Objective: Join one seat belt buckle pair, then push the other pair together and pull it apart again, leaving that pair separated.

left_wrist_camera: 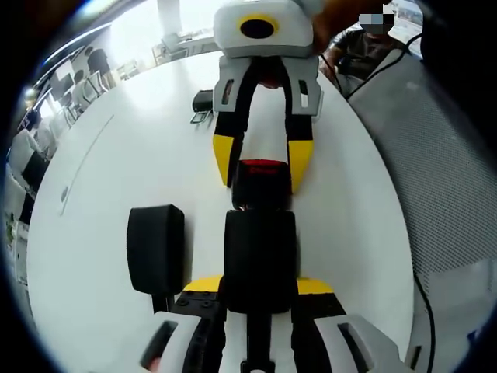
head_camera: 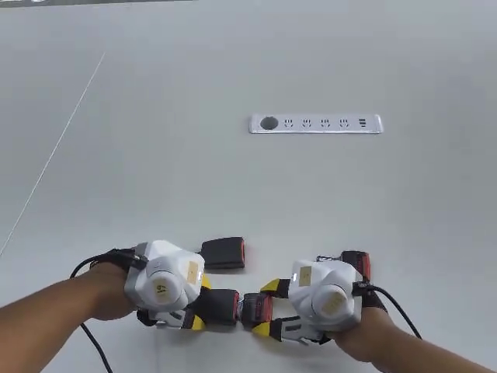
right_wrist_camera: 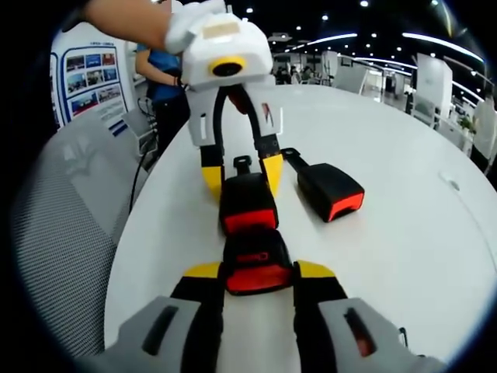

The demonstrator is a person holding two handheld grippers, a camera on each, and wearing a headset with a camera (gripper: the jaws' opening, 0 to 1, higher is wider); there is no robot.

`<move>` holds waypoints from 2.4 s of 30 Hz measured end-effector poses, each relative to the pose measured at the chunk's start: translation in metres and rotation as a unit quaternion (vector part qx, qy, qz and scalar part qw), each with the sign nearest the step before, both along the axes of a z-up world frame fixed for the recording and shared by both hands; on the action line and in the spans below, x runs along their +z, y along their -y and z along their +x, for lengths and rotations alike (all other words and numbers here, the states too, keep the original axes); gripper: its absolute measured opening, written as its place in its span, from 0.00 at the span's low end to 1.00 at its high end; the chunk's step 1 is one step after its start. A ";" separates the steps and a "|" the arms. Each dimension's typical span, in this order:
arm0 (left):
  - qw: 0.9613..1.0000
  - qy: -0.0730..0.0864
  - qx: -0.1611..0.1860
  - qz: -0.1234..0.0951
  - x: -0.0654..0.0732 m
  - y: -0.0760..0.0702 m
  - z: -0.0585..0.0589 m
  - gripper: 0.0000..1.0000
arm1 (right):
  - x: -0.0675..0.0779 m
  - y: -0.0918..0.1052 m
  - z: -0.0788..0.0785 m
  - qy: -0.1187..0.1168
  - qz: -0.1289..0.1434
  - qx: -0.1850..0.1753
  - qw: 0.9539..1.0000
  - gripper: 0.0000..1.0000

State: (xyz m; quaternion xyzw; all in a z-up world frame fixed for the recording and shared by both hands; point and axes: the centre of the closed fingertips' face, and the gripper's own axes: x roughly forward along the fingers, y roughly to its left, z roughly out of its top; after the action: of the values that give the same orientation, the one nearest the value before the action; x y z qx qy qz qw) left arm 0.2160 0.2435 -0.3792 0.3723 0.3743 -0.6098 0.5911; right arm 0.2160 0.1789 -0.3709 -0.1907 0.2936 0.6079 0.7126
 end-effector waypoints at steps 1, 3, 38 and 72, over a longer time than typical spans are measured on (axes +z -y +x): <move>1.000 0.000 0.000 0.000 0.000 0.000 0.000 0.32 | 0.000 0.000 0.000 0.001 -0.001 0.001 1.000 0.34; 1.000 0.001 0.003 -0.003 0.000 -0.001 0.000 0.32 | 0.001 0.000 0.000 0.011 -0.006 0.006 1.000 0.34; 0.998 -0.005 -0.008 -0.058 0.009 0.001 0.003 0.32 | 0.005 0.004 -0.001 0.003 0.030 -0.012 0.999 0.33; 0.993 0.009 0.062 -0.100 0.040 0.016 0.005 0.72 | 0.026 0.023 0.010 0.018 0.019 -0.069 0.997 0.74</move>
State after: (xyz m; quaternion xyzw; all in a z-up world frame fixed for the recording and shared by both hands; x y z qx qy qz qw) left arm 0.2208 0.2279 -0.3396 0.2932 0.3287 -0.6028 0.6653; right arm 0.2258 0.1558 -0.3449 -0.1673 0.2815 0.5594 0.7615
